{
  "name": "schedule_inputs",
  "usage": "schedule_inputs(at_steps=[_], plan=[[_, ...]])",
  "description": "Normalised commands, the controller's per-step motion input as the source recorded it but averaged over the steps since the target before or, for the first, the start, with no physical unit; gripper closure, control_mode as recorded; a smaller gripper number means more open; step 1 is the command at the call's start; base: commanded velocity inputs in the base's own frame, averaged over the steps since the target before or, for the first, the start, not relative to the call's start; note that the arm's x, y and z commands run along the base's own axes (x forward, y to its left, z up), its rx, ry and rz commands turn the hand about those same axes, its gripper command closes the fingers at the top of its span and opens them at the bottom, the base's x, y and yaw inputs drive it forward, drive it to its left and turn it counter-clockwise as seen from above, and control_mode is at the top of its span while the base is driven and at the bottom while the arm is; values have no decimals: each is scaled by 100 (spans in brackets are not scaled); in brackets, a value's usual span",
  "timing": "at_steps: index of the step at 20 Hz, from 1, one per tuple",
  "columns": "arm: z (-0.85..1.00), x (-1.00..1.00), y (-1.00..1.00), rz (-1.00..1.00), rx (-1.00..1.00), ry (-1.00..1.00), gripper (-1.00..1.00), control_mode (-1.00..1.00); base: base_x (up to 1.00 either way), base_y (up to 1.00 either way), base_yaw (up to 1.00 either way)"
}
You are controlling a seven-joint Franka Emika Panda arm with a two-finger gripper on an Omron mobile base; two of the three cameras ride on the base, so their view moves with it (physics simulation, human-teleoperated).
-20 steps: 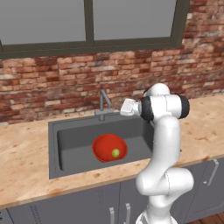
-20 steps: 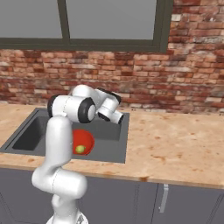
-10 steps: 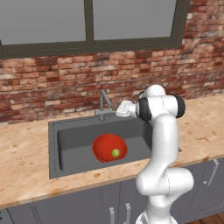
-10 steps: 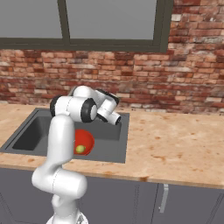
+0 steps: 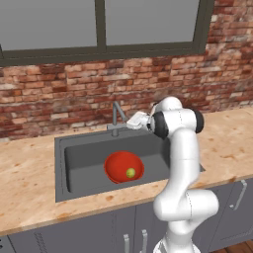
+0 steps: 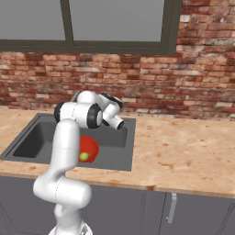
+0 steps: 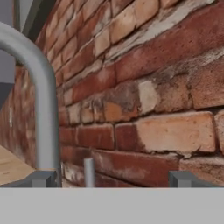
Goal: Pick the lemon from the cabinet and place it in the bowl. Then pick the bowl and place it in the sink. Then turn on the sink facuet.
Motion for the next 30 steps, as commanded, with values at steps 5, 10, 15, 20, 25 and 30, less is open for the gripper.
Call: schedule_inputs(at_steps=[5, 10, 15, 20, 25, 30], plan=[[-20, 46, 0, -8, 0, 1, -100, -100, 0, 0, 0], [-12, 26, -3, -1, 0, 3, -100, -100, 0, 0, 0], [0, 0, -14, 0, 0, 11, 100, -100, 0, 0, 0], [-6, 0, -20, -4, 0, 13, 100, -100, 0, 0, 0], [0, 0, -70, -6, 11, 12, 100, -100, 0, 0, 0], [0, 0, -89, -6, 16, 18, 100, -100, 0, 0, 0]])
